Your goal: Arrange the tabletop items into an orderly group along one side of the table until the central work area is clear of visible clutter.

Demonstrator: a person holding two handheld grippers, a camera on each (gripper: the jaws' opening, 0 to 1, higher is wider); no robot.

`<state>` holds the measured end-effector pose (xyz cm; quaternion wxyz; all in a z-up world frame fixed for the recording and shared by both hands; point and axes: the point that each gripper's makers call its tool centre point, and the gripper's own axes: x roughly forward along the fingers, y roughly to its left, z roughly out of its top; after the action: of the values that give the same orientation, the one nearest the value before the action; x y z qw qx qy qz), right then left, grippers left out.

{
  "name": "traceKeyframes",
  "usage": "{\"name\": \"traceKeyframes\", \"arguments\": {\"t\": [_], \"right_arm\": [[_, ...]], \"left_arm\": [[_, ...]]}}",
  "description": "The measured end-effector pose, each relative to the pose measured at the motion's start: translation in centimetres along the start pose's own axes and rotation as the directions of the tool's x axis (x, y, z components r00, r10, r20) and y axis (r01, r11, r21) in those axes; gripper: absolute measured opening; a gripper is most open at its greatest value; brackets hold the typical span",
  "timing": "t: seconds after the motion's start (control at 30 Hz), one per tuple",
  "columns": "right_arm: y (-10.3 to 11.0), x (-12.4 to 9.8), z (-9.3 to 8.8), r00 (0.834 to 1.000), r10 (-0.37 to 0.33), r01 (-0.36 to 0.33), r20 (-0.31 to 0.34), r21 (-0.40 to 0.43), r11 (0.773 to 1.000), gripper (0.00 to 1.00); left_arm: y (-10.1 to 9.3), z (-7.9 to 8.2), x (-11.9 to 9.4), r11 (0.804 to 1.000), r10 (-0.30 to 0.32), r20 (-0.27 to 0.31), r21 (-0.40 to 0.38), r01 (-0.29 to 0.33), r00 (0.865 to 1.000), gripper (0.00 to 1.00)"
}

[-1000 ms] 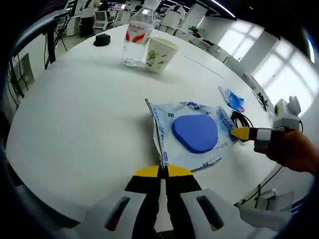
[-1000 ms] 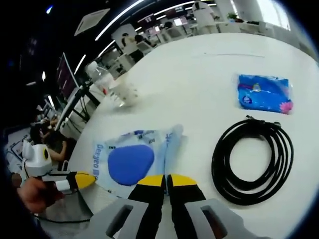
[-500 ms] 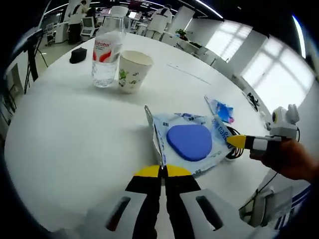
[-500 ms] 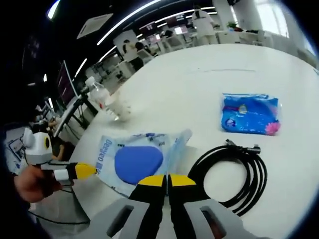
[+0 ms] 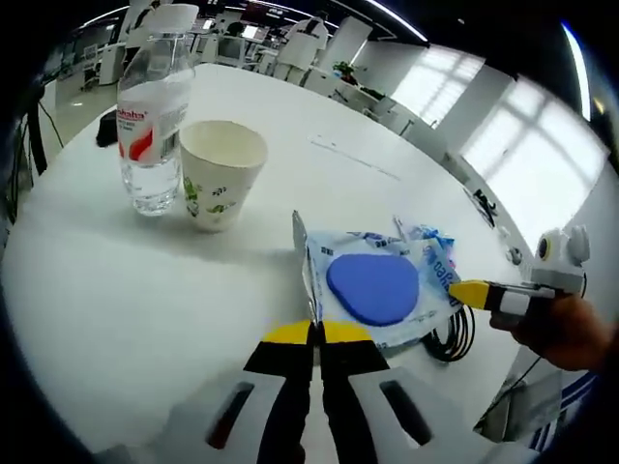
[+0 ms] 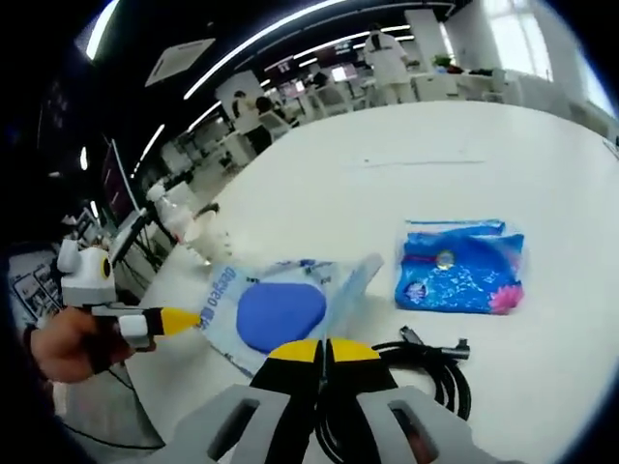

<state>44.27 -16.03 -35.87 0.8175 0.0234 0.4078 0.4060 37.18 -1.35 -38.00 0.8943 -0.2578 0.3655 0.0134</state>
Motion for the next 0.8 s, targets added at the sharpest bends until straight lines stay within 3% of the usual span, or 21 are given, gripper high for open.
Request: {"name": "traceKeyframes", "arguments": {"t": [0.33,0.6,0.8], "right_arm": [[-0.6,1.9,1.9,1.0,0.016,-0.016,0.004,-0.012,1.0,0.0],[-1.2,3.9,3.3,1.0,0.03,-0.03,0.006,-0.016,0.999,0.0],[-2.3,5.5,2.5,1.0,0.014,-0.014,-0.023,0.02,1.0,0.0]], "left_arm": [[1.4,2.7,1.9,0.999,0.009,0.034,-0.043,-0.008,0.999,0.0],[2.4,2.9,2.6,0.998,0.026,0.039,-0.066,-0.023,0.999,0.0],[3.3,3.0,3.6,0.989,0.037,0.057,-0.147,-0.028,0.998,0.0]]}}
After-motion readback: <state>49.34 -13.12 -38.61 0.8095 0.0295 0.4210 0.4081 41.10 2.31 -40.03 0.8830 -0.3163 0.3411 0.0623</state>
